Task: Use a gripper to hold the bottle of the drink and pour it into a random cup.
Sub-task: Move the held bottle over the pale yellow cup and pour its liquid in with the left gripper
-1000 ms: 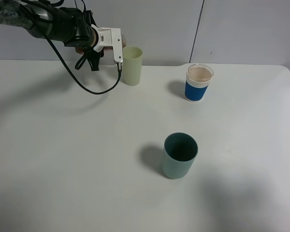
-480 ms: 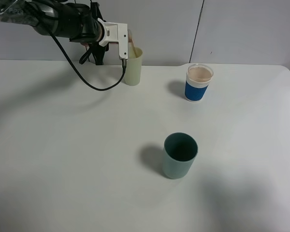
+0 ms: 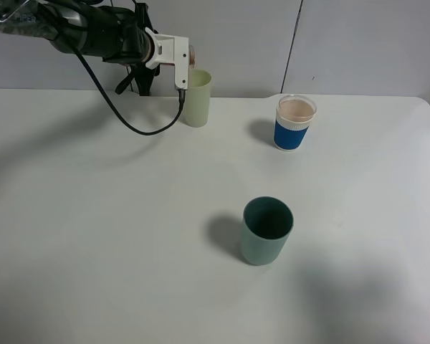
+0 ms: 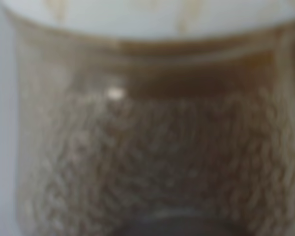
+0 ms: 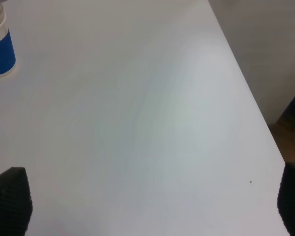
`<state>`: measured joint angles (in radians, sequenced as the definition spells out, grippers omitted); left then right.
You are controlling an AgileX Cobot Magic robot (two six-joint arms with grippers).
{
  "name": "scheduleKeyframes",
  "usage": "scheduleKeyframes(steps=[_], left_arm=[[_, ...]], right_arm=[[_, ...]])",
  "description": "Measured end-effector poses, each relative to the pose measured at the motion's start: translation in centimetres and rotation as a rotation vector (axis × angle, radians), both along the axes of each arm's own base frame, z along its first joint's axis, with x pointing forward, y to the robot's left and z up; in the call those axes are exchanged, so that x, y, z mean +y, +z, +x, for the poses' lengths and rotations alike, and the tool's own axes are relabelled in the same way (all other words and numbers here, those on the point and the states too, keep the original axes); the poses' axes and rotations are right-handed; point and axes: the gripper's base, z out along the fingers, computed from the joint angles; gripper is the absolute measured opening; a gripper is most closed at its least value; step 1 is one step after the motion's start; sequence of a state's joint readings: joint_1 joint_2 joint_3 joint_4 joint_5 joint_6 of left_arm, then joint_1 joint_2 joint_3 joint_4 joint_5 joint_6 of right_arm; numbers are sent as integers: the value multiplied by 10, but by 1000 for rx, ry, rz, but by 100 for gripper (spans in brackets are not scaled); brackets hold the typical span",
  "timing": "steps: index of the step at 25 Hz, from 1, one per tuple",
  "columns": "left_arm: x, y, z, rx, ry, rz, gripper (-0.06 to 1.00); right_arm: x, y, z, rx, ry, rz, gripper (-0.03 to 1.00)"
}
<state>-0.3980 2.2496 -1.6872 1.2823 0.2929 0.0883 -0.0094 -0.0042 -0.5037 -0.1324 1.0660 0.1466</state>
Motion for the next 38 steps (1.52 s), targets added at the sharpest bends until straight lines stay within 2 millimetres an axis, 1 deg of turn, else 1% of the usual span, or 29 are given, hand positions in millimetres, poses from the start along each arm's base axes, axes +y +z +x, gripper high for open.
scheduleKeyframes(steps=[38], left_arm=[[0,3,2,-49,-64,122,34]], right_arm=[[0,0,0,0,0,0,100]])
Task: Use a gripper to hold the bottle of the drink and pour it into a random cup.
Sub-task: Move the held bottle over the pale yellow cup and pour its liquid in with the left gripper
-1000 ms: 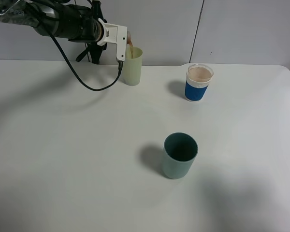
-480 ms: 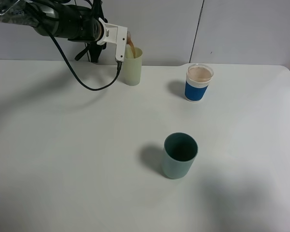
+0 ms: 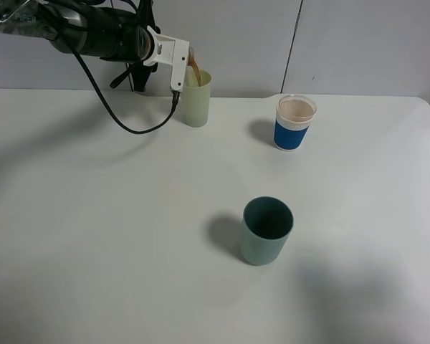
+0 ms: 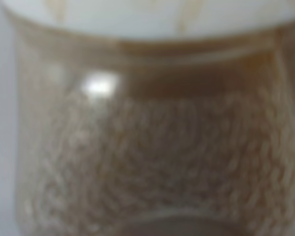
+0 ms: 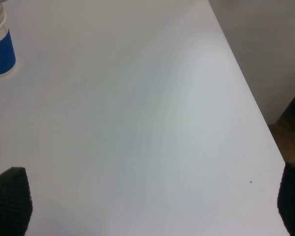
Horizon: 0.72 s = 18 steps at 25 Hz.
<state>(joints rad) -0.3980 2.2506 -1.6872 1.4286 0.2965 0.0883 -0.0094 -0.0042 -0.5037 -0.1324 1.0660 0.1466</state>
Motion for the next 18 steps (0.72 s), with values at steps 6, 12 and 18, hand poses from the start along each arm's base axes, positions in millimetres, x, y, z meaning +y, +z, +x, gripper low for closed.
scheduleKeyframes(steps=[6,12,18], left_arm=[[0,1,0,-8,-16,22,34],[-1,1,1,-15,-29,43,34],[-1,2,1,-26,-44,70,34]], right_arm=[[0,0,0,0,0,0,100],[0,0,0,0,0,0,100],[0,0,0,0,0,0,100]])
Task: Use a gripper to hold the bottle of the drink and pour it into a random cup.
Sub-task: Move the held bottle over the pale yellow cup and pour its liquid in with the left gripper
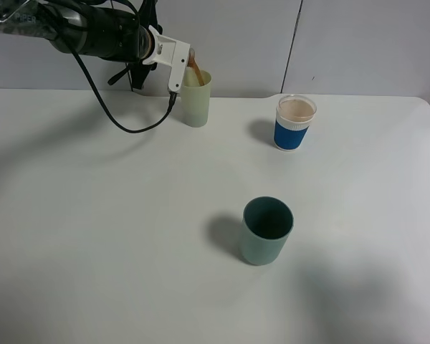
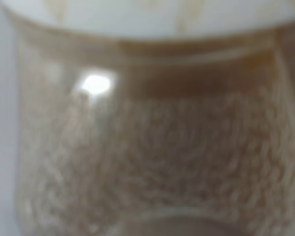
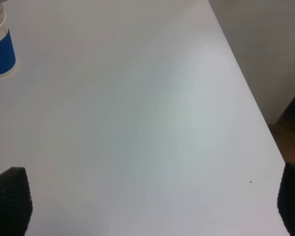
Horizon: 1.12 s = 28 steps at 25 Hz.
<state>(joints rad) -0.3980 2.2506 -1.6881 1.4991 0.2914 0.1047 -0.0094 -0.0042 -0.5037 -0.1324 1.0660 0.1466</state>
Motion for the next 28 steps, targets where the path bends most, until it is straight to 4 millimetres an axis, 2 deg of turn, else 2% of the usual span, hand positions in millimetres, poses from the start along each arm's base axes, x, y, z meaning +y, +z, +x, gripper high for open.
scheduleKeyframes(steps=[28], left_arm=[[-1,4,2,-39,-47,78,34]], right_arm=[[0,0,0,0,0,0,100]])
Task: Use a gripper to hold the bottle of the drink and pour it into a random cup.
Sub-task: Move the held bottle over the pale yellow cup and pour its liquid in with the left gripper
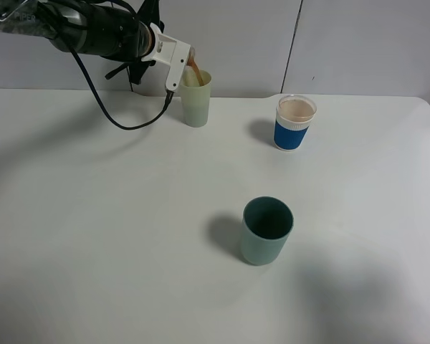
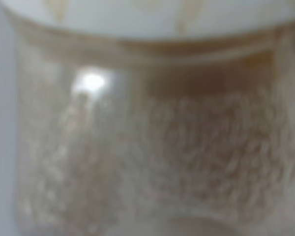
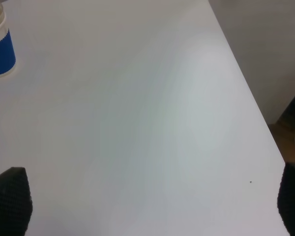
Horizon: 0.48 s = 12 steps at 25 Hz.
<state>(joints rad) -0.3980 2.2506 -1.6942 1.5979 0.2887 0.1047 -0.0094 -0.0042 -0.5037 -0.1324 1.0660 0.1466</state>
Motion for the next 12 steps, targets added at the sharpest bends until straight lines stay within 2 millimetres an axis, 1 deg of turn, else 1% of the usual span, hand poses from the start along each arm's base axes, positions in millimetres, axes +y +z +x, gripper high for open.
scheduleKeyframes(steps=[12], left_arm=[[2,1,2,-19,-22,45,34]], right_arm=[[0,0,0,0,0,0,100]])
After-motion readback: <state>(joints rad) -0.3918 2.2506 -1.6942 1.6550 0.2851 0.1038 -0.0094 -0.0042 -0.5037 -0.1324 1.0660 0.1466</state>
